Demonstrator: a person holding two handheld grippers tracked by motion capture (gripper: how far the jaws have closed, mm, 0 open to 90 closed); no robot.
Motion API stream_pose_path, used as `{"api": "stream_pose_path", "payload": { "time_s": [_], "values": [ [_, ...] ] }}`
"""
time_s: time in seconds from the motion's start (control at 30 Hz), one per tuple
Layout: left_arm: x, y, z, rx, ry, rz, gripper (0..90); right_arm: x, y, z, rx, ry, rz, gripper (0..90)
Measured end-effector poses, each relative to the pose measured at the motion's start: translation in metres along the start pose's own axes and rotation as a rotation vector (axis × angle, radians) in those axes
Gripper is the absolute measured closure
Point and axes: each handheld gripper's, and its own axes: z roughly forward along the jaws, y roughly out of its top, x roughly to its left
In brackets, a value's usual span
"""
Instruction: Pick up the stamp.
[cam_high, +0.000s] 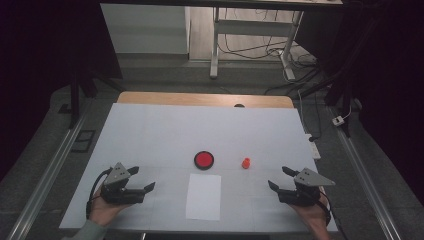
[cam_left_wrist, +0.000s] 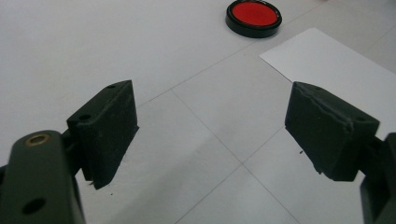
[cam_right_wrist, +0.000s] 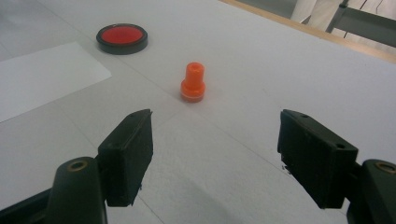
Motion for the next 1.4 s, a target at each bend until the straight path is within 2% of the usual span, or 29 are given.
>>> {"api": "stream_pose_path", "payload": {
  "time_s": [0.27,0.5,0.8,1.0,1.27,1.4],
  "values": [
    [-0.002,0.0,-0.002,-0.002,0.006,0.002,17.2,0.002,0.006,-0.001,-0.002,0.0,0.002,27.4],
    [0.0,-0.001,-0.004,-0.005,0.01,-0.009,17.2,0.002,0.02,0.005,-0.015,0.018,0.003,27.9],
    [-0.002,-0.001,-0.001,-0.003,0.001,-0.006,17.3,0.004,0.034,0.013,0.012,0.026,-0.002,28.4],
    [-0.003,-0.001,0.0,0.0,-0.004,-0.002,17.3,0.008,0.048,0.024,0.016,0.038,-0.02,29.2],
    [-0.004,-0.001,0.002,0.003,-0.01,0.002,17.3,0.014,0.062,0.043,0.014,0.056,-0.012,29.4],
    [-0.005,0.0,0.003,0.008,-0.011,0.005,17.4,0.013,0.063,0.056,0.011,0.058,0.011,29.7]
  ]
}}
